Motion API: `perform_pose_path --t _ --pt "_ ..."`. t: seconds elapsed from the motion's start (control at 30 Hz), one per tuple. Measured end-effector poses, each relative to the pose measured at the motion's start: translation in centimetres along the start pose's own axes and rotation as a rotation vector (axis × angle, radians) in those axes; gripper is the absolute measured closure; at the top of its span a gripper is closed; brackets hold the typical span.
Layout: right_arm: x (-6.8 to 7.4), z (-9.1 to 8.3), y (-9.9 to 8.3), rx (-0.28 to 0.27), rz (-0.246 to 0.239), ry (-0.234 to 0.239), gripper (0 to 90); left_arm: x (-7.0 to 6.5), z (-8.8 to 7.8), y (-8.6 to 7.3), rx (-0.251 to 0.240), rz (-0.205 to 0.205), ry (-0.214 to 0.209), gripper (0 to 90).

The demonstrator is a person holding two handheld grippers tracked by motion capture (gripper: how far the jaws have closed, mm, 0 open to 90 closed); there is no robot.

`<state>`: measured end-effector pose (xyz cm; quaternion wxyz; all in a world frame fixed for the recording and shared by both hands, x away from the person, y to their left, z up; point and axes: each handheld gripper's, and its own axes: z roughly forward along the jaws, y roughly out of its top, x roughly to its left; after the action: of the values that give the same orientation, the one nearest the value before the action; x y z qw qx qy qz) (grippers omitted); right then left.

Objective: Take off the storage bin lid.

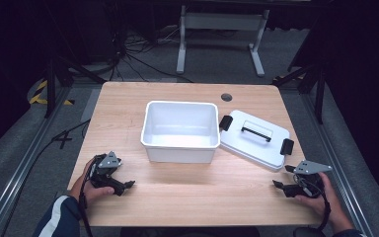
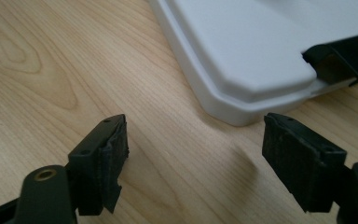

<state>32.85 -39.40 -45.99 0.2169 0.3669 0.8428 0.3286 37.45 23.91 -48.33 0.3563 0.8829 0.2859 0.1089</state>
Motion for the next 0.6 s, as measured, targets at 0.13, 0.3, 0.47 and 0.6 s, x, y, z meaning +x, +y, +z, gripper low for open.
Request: perform_pose_path --t 0.13,0.3,0.47,0.6 --pt "-0.32 0.13 -0.94 -0.042 0.064 0.013 19.9 -0.01 0.0 -0.01 0.003 -0.002 -0.003 0.2" --pt "-0.64 0.17 -1.0 -0.026 0.099 0.029 18.8 -0.02 -0.01 -0.01 0.001 -0.001 0.0 0.3" --pt "-0.6 0.19 -0.98 -0.026 0.104 0.026 18.5 -0.01 -0.05 -0.02 0.002 0.004 0.003 0.5" --pt "-0.58 0.19 -0.99 -0.027 0.106 0.021 18.4 -0.02 -0.04 -0.02 0.003 0.003 0.001 0.4"
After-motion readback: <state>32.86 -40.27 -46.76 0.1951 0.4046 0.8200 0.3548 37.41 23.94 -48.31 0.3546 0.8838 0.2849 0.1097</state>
